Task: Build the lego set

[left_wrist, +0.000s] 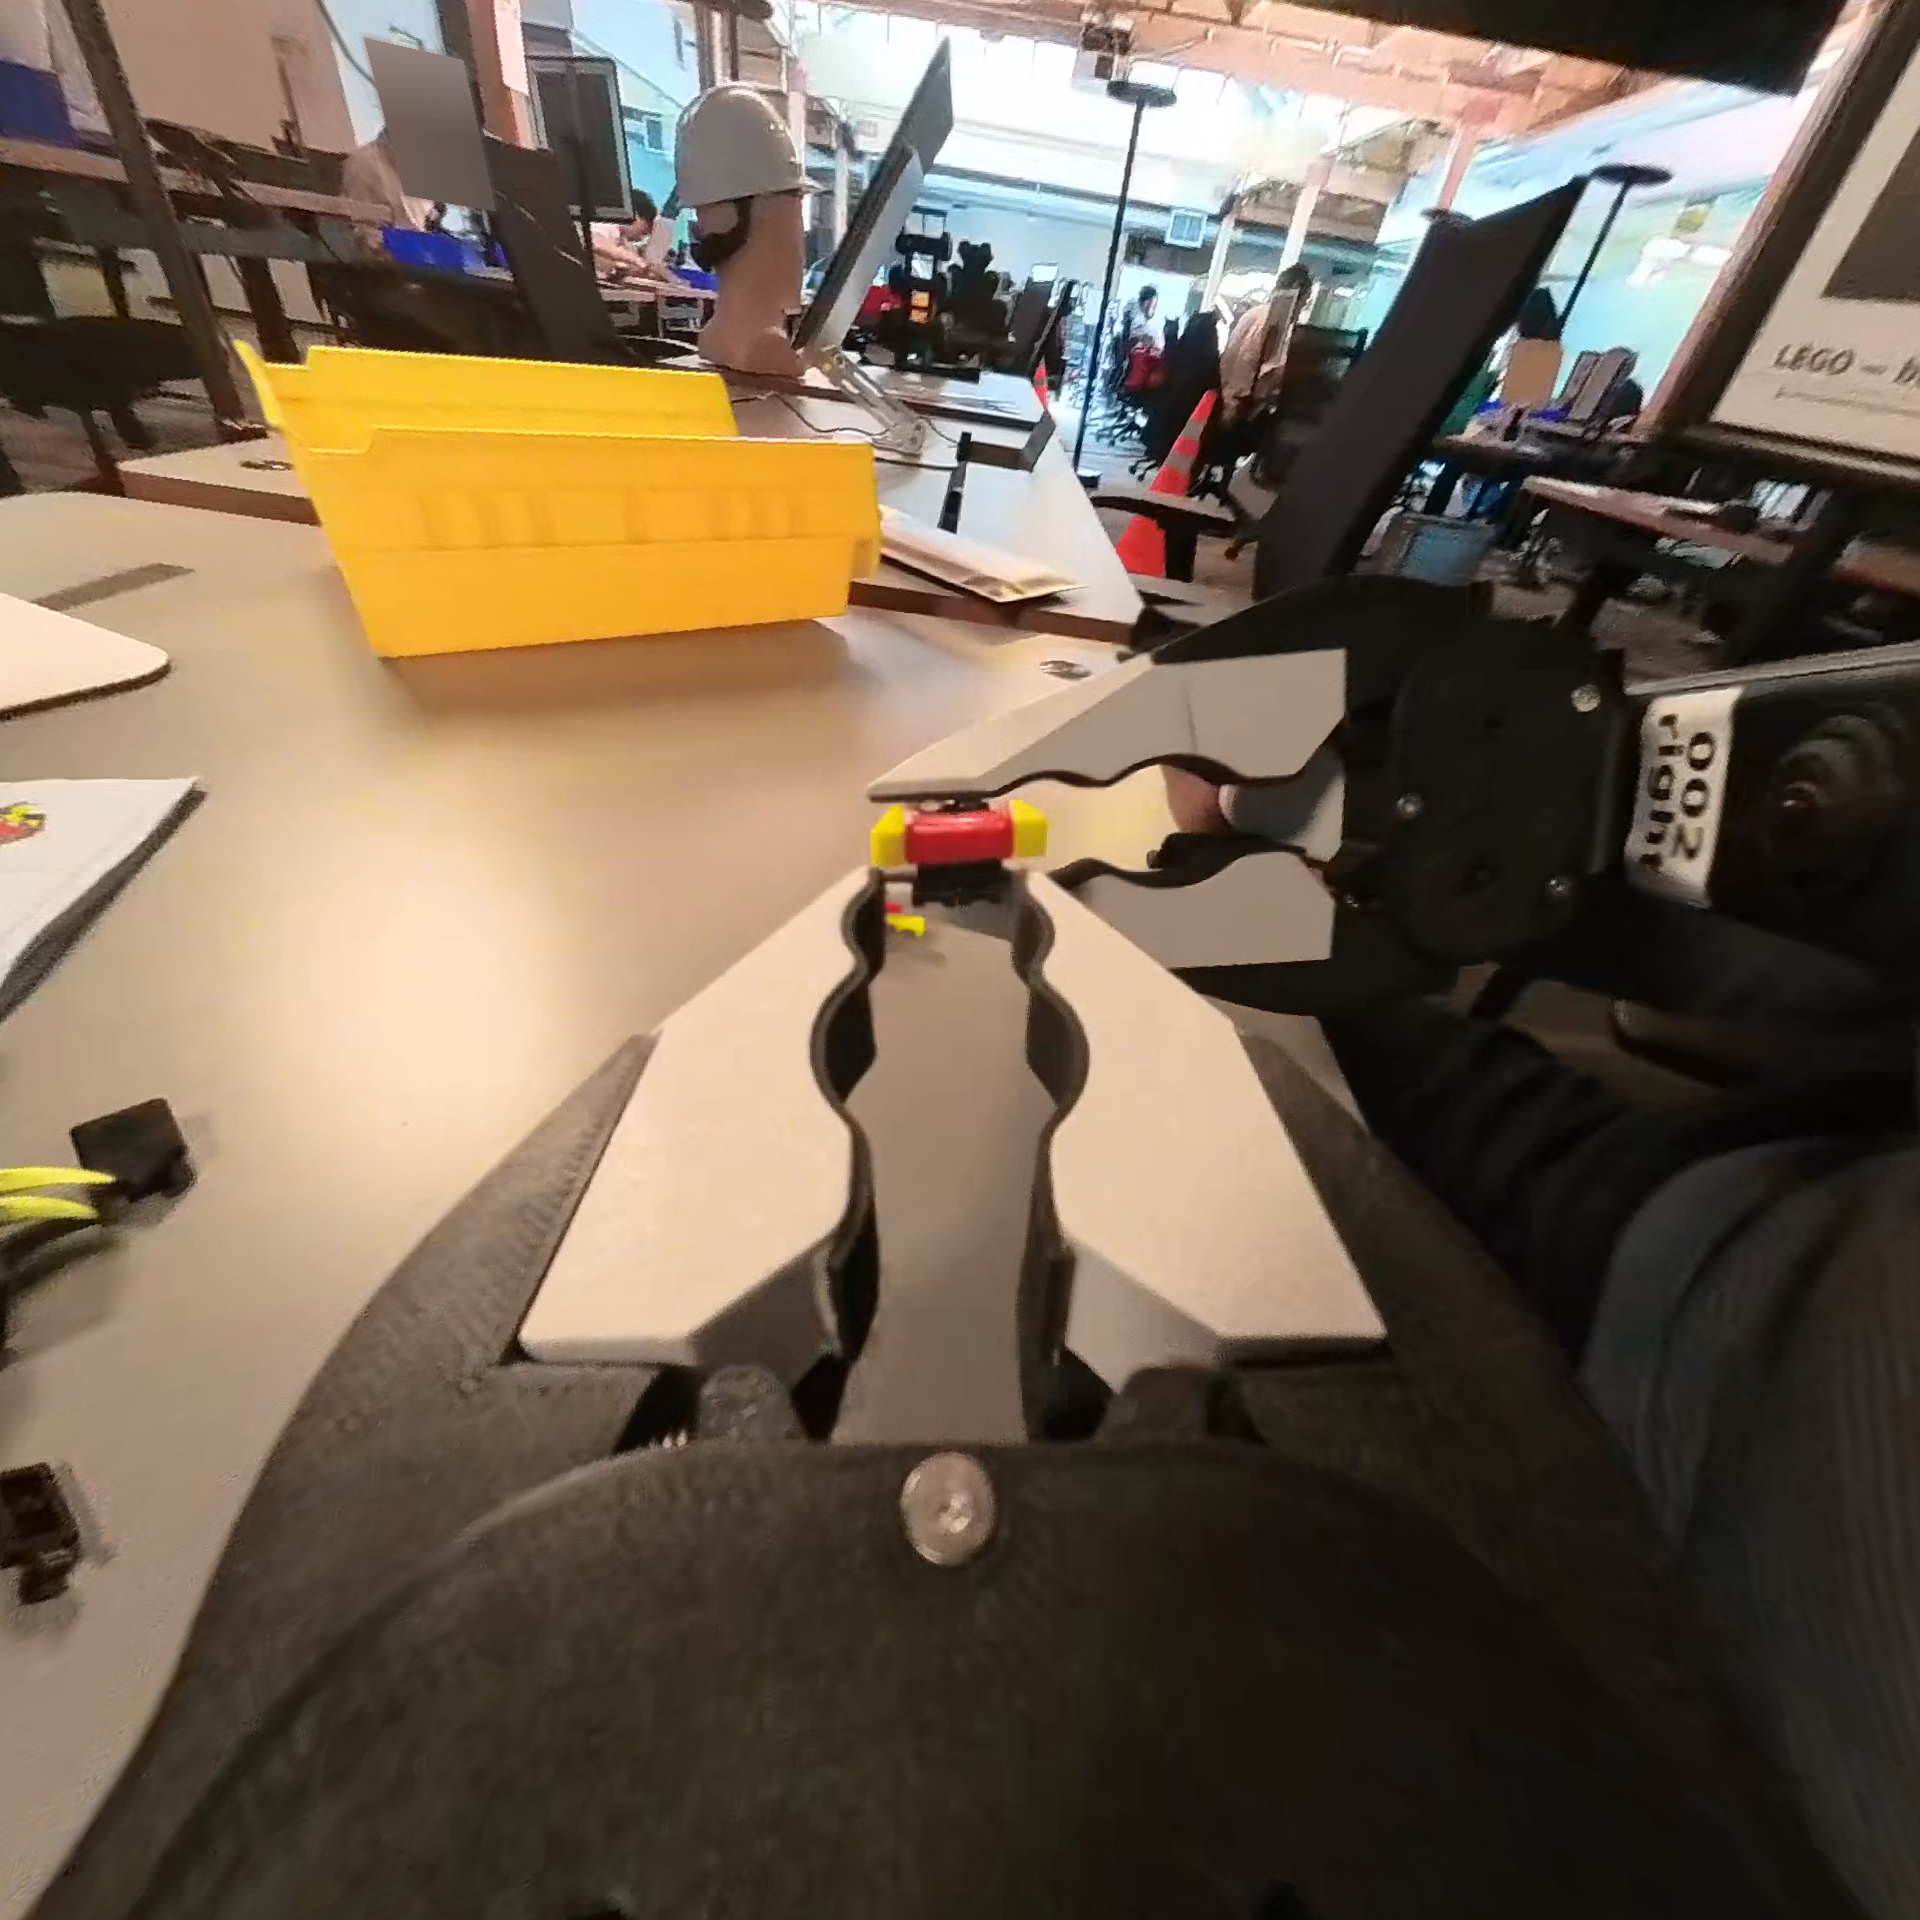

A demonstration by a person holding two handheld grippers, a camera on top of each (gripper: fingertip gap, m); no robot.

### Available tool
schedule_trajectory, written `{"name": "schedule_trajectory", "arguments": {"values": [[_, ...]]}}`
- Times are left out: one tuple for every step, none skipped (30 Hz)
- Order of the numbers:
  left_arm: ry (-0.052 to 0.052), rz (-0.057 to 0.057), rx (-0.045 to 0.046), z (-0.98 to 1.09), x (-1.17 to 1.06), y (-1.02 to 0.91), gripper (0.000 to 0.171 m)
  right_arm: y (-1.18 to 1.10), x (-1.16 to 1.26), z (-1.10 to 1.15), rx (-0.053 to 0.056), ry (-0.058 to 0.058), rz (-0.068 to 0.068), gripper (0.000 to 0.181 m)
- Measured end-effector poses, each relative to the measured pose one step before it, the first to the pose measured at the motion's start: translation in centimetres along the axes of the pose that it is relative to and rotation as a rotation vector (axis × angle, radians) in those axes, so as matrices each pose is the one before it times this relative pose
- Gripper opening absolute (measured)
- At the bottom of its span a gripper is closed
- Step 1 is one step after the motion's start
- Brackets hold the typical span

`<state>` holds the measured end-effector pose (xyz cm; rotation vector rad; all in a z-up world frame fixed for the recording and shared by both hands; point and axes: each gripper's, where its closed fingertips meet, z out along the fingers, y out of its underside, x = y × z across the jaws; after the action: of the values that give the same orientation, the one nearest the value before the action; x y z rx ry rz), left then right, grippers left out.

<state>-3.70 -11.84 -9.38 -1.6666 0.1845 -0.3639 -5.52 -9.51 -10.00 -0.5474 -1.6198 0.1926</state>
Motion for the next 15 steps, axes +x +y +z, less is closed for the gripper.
{"name": "schedule_trajectory", "arguments": {"values": [[0.0068,-0.0087,0.00484,-0.053,0.025,-0.047,0.018,-0.136,0.128,0.025,0.0038,0.0066,0.0019,0.014],[0.0069,-0.0014,0.00133,-0.020,0.086,-0.019,0.015,-0.033,0.037,0.055,-0.0018,0.0005,0.0042,0.014],[-0.0052,0.0007,-0.00021,0.005,-0.059,0.005,0.015,-0.013,0.019,0.058,-0.0009,-0.0011,0.0042,0.014],[-0.0040,0.0016,0.00086,-0.002,-0.032,-0.007,0.015,0.004,0.002,0.036,0.0004,-0.0010,0.0024,0.014],[-0.0023,0.0007,0.00030,-0.001,-0.014,-0.011,0.015,0.001,-0.002,0.019,-0.0001,-0.0006,0.0010,0.014],[-0.0015,-0.0007,-0.00156,0.017,-0.026,0.018,0.015,0.027,-0.012,0.018,-0.0018,-0.0013,0.0000,0.014],[-0.0002,-0.0025,-0.00391,0.031,-0.027,0.044,0.015,0.049,-0.023,0.020,-0.0021,-0.0025,0.0004,0.014],[0.0008,-0.0031,-0.00279,0.023,-0.024,0.027,0.015,0.022,-0.021,0.006,0.0034,-0.0056,0.0080,0.014],[-0.0080,-0.0051,0.00007,-0.004,-0.150,-0.001,0.015,0.030,-0.003,-0.082,0.0084,-0.0120,0.0205,0.015],[-0.0160,-0.0050,0.00327,-0.063,-0.308,-0.055,0.015,0.315,0.292,-0.161,-0.0042,-0.0061,0.0406,0.018],[-0.0151,-0.0016,0.00316,-0.109,-0.335,-0.052,0.015,0.799,0.470,-0.193,-0.0290,-0.0071,0.0658,0.021],[-0.0184,0.0026,0.00242,-0.141,-0.391,-0.058,0.015,1.182,0.383,-0.183,-0.0477,-0.0224,0.0956,0.023],[-0.0209,0.0053,0.00153,-0.138,-0.419,-0.052,0.015,1.402,0.131,-0.195,-0.0589,-0.0412,0.1227,0.027],[-0.0203,0.0064,0.00421,-0.122,-0.370,-0.072,0.015,1.437,-0.195,-0.188,-0.0621,-0.0579,0.1453,0.028],[-0.0117,0.0052,0.00426,-0.069,-0.216,-0.063,0.016,1.320,-0.624,-0.140,-0.0586,-0.0784,0.1556,0.031]]}}
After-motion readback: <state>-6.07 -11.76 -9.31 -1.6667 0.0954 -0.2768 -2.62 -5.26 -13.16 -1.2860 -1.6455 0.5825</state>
